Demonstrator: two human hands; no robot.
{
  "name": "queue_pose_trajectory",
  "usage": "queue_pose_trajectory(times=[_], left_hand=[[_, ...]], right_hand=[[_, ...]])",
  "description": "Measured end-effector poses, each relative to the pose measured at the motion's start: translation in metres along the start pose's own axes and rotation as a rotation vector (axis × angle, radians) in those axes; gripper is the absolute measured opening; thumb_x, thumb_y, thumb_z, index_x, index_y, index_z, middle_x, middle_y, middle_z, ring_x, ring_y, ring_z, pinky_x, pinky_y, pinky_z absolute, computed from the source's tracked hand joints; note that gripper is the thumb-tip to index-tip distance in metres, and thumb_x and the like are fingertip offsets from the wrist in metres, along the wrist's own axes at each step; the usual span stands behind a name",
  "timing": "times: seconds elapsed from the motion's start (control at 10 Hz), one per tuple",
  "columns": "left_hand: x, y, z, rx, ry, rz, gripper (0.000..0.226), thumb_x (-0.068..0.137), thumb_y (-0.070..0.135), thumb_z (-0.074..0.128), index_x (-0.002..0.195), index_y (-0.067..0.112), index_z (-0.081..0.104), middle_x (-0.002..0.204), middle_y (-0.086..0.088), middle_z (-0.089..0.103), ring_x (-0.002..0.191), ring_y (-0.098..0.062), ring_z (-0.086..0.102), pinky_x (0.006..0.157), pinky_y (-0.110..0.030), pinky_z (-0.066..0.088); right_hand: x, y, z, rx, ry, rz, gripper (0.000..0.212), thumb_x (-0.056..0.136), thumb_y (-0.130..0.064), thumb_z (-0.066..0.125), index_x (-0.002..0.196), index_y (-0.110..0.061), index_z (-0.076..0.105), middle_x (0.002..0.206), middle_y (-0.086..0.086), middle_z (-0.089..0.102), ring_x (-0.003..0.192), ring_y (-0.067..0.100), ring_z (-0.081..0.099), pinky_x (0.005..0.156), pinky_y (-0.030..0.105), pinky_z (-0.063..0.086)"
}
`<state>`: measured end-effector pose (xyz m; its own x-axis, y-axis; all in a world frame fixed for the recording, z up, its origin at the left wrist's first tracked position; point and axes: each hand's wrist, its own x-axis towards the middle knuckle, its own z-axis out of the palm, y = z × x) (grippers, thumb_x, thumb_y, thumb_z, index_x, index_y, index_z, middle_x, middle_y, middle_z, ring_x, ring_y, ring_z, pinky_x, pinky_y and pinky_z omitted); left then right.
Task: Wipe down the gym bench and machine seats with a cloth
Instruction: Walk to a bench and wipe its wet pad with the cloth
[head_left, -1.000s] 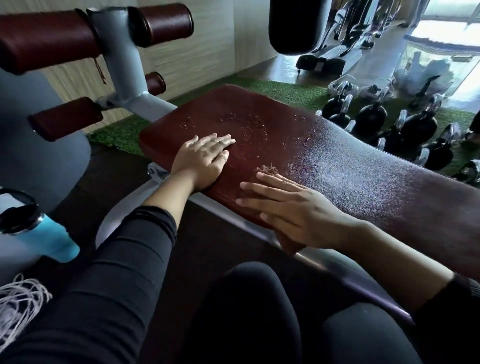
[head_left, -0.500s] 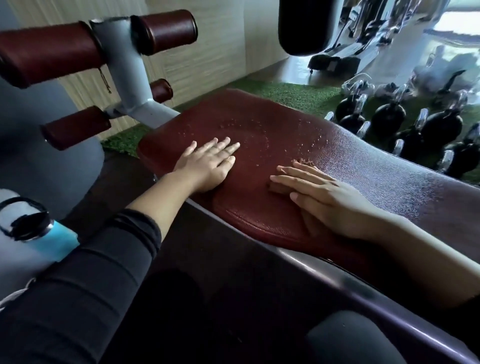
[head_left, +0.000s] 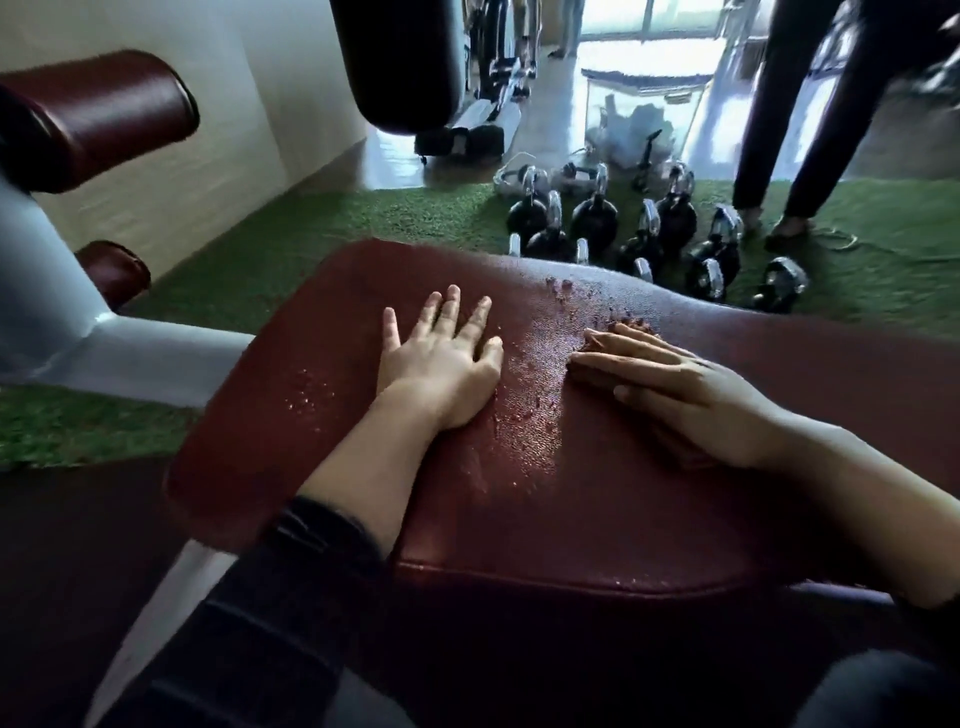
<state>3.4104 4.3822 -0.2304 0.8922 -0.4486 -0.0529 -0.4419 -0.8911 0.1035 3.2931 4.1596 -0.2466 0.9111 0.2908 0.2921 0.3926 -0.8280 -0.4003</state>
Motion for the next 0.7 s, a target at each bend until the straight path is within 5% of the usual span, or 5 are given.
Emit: queue_pose_trajectory(times=[0.1, 0.3, 0.5, 0.7], left_hand=[[0.0, -0.002, 0.002, -0.017, 0.016, 0.022, 0.056, 0.1, 0.05, 0.012, 0.152, 0.039, -0.005, 0.16, 0.006, -0.017, 0.147, -0.01, -0.015, 0.115, -0.052, -0.017], [0.002, -0.005, 0.003, -0.036, 0.036, 0.045, 0.057, 0.099, 0.051, 0.013, 0.153, 0.037, -0.003, 0.161, 0.005, -0.015, 0.148, -0.011, -0.013, 0.115, -0.053, -0.015], [-0.004, -0.003, 0.003, -0.032, 0.029, 0.051, 0.058, 0.1, 0.05, 0.012, 0.153, 0.035, -0.004, 0.161, 0.003, -0.015, 0.148, -0.013, -0.014, 0.115, -0.054, -0.015], [-0.007, 0.0, 0.001, -0.028, 0.029, 0.028, 0.057, 0.1, 0.049, 0.013, 0.153, 0.035, -0.002, 0.161, 0.003, -0.014, 0.148, -0.014, -0.012, 0.115, -0.054, -0.016]], right_hand=[[0.006, -0.018, -0.002, -0.055, -0.07, 0.229, 0.039, 0.091, -0.055, 0.029, 0.13, -0.063, 0.027, 0.151, -0.024, 0.019, 0.142, -0.005, 0.007, 0.118, 0.019, 0.004], [0.019, -0.034, 0.002, -0.155, -0.101, 0.44, 0.057, 0.099, -0.042, 0.034, 0.141, -0.05, -0.004, 0.152, -0.02, 0.006, 0.141, 0.0, -0.002, 0.111, 0.012, -0.001], [0.023, -0.051, 0.007, -0.145, -0.076, 0.503, 0.052, 0.099, -0.036, 0.04, 0.146, -0.038, 0.017, 0.149, -0.027, 0.004, 0.137, -0.008, -0.005, 0.11, 0.011, -0.006], [0.024, -0.047, 0.012, -0.121, -0.075, 0.496, 0.05, 0.099, -0.04, 0.032, 0.145, -0.042, 0.012, 0.147, -0.03, 0.003, 0.143, 0.0, -0.004, 0.117, 0.022, -0.003]])
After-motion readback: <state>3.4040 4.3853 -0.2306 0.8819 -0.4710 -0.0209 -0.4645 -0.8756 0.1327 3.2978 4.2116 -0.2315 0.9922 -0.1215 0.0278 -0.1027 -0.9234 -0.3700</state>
